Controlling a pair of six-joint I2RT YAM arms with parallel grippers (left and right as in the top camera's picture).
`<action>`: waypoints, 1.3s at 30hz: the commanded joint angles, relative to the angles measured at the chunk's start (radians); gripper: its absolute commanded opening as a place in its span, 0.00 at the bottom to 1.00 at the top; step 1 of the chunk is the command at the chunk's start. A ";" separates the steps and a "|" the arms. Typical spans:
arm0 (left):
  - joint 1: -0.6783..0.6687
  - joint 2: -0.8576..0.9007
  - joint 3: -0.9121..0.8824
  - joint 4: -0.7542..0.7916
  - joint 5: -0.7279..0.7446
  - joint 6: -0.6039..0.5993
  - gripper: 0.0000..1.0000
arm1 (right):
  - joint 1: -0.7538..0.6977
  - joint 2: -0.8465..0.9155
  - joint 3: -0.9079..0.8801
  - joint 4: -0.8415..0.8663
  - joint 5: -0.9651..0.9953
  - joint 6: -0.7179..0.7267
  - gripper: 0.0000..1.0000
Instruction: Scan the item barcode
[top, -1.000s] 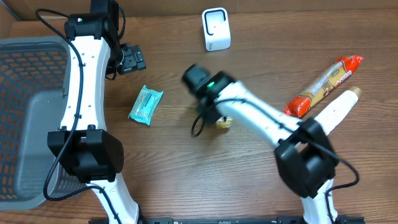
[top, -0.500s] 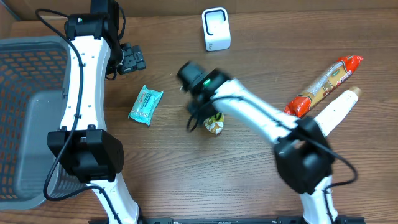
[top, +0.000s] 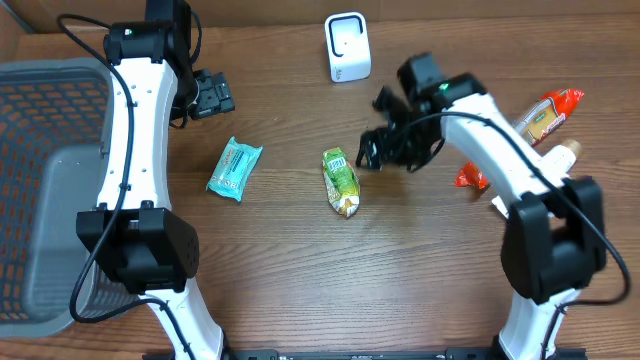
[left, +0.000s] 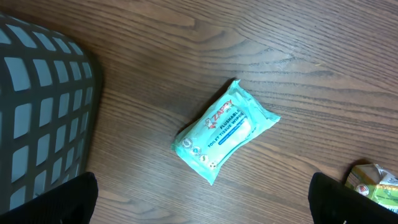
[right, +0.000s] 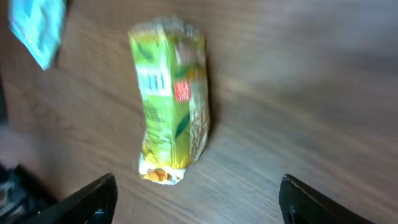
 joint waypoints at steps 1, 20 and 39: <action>0.000 0.010 -0.003 -0.002 -0.009 0.019 1.00 | 0.036 0.020 -0.095 0.069 -0.144 -0.016 0.83; 0.000 0.010 -0.003 -0.002 -0.009 0.019 1.00 | 0.082 0.032 -0.367 0.441 0.021 0.269 0.30; 0.000 0.010 -0.003 -0.002 -0.009 0.019 0.99 | 0.204 -0.083 -0.150 0.149 0.684 0.146 0.27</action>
